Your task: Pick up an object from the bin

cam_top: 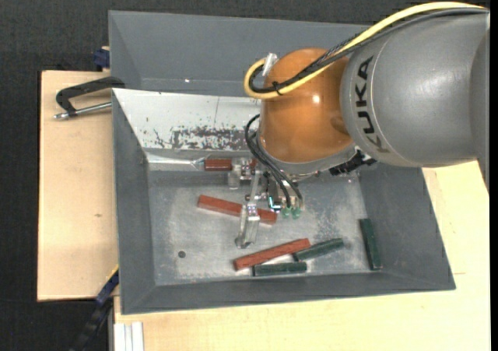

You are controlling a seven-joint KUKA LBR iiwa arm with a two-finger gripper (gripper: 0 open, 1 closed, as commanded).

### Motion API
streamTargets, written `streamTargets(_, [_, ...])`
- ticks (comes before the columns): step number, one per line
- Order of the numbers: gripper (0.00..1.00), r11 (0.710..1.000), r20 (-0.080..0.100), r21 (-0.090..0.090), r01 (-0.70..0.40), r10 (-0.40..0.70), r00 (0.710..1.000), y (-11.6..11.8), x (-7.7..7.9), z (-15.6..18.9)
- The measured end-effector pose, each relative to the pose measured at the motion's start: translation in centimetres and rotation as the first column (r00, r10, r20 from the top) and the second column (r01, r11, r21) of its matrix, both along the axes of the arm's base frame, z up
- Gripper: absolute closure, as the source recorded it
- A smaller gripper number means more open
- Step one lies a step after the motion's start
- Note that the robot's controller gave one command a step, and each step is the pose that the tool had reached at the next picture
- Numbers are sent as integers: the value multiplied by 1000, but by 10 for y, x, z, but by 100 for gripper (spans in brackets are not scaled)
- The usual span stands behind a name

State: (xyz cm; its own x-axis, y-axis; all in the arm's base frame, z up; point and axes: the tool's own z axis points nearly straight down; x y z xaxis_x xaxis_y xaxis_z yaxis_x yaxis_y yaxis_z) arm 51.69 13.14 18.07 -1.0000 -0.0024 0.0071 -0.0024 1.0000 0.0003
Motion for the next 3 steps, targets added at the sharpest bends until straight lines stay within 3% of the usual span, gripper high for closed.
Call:
streamTargets(1, [0, 1000, 8, 1, 2, -2, 1000, -1, 2, 4])
streamTargets(2, [0, 995, 12, 2, -103, 103, 995, -20, 26, -25])
streamTargets(3, [0, 999, 7, 1, -52, 52, 999, -30, 38, -54])
